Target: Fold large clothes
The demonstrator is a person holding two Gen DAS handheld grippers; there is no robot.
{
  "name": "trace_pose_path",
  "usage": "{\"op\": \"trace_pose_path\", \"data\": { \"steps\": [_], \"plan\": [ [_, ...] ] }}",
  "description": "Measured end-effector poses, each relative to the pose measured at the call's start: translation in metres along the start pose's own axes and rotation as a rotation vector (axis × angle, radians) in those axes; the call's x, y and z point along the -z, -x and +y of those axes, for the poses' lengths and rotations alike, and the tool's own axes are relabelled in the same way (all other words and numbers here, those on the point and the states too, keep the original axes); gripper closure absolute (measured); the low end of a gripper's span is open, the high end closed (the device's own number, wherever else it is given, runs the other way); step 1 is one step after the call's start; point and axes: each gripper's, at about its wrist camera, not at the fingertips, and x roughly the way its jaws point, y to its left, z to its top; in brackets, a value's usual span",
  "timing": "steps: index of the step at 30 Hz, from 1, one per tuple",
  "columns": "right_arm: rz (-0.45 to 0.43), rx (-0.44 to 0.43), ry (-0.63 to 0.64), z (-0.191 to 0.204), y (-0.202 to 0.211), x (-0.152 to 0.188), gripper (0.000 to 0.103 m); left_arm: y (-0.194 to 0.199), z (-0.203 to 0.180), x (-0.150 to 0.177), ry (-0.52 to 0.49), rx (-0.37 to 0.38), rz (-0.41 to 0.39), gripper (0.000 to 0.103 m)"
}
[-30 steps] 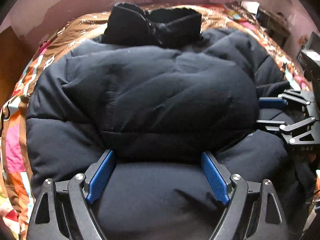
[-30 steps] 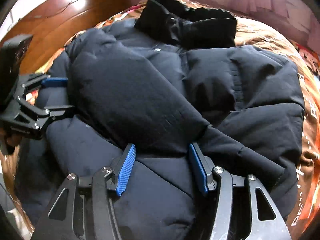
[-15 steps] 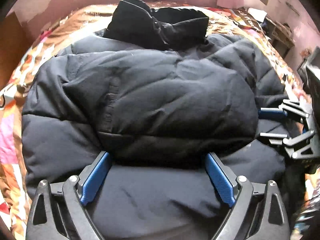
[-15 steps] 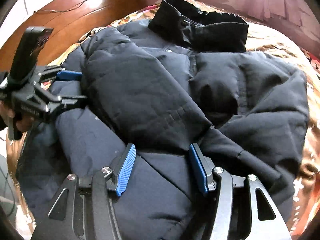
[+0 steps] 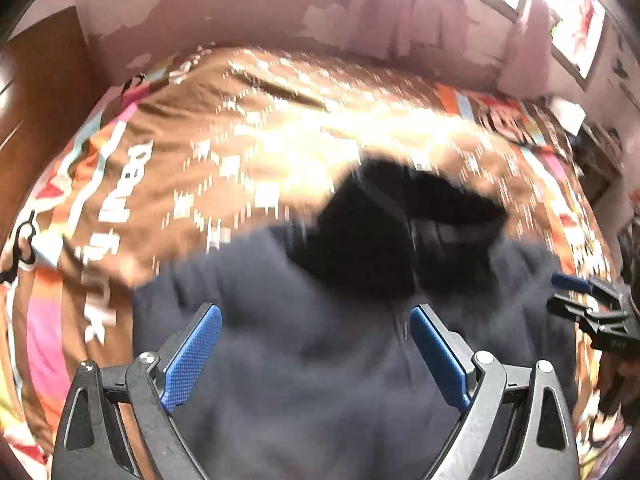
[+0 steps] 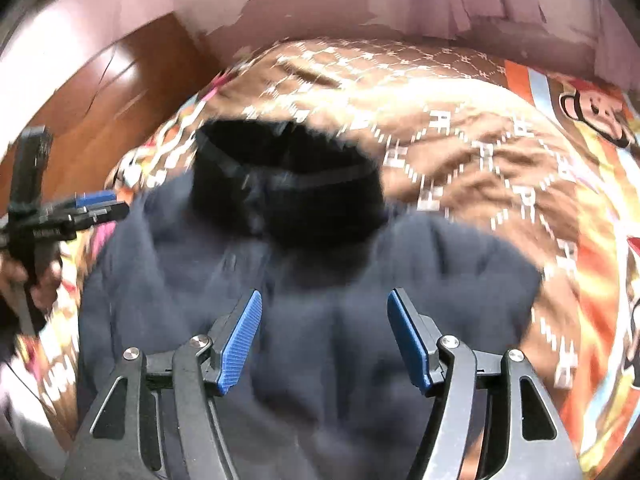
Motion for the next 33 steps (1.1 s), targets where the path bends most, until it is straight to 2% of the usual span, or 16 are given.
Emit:
{"op": "trace_pose_path", "data": {
  "steps": [4,7,10,11,13,14,15,16,17,18,20,22,26,28,30,33],
  "plan": [
    [-0.057,-0.042,-0.076,-0.008,-0.013,-0.053,0.042,-0.026,-0.011,-0.052,-0.003,-0.003,-0.026,0.01],
    [-0.038,-0.026,-0.06,-0.002,-0.038,-0.084,0.043,-0.047,-0.024,-0.077,-0.035,0.012,0.005,0.017],
    [0.042,-0.055,-0.022,0.008,-0.069,-0.106,0.043,-0.069,-0.042,-0.09,-0.096,0.026,0.077,0.04],
    [0.077,-0.053,0.003,0.012,-0.078,-0.111,0.044,-0.074,-0.047,-0.093,-0.118,0.02,0.095,0.051],
    [0.118,-0.031,0.039,0.021,-0.093,-0.115,0.044,-0.081,-0.056,-0.095,-0.145,0.015,0.107,0.063],
    [0.144,-0.03,0.041,0.022,-0.1,-0.117,0.045,-0.082,-0.058,-0.095,-0.141,0.018,0.1,0.076],
    [0.164,-0.032,0.032,0.022,-0.107,-0.118,0.053,-0.082,-0.058,-0.096,-0.129,0.033,0.09,0.085],
    [0.18,-0.041,0.017,0.021,-0.111,-0.118,0.059,-0.081,-0.058,-0.095,-0.119,0.035,0.082,0.087],
    [0.191,-0.035,-0.003,0.019,-0.116,-0.118,0.074,-0.079,-0.057,-0.095,-0.114,0.027,0.065,0.094],
    [0.195,-0.025,-0.02,0.018,-0.12,-0.116,0.088,-0.076,-0.055,-0.095,-0.108,0.019,0.044,0.097],
    [0.177,-0.023,-0.03,0.016,-0.117,-0.114,0.092,-0.071,-0.049,-0.094,-0.085,0.023,0.015,0.099],
    [0.126,-0.051,-0.029,0.016,-0.106,-0.111,0.095,-0.062,-0.039,-0.092,-0.056,0.058,-0.015,0.099],
    [0.056,-0.142,0.011,0.019,-0.068,-0.099,0.096,-0.032,-0.019,-0.083,-0.035,0.188,-0.042,0.1],
    [0.041,-0.19,0.05,0.021,-0.049,-0.092,0.097,-0.015,-0.012,-0.075,-0.054,0.275,-0.037,0.1],
    [0.054,-0.242,0.079,0.023,-0.033,-0.083,0.097,0.003,-0.011,-0.062,-0.117,0.353,-0.013,0.1],
    [0.115,-0.275,0.111,0.022,-0.028,-0.066,0.097,0.016,-0.022,-0.036,-0.246,0.38,0.054,0.1]
  ]
}}
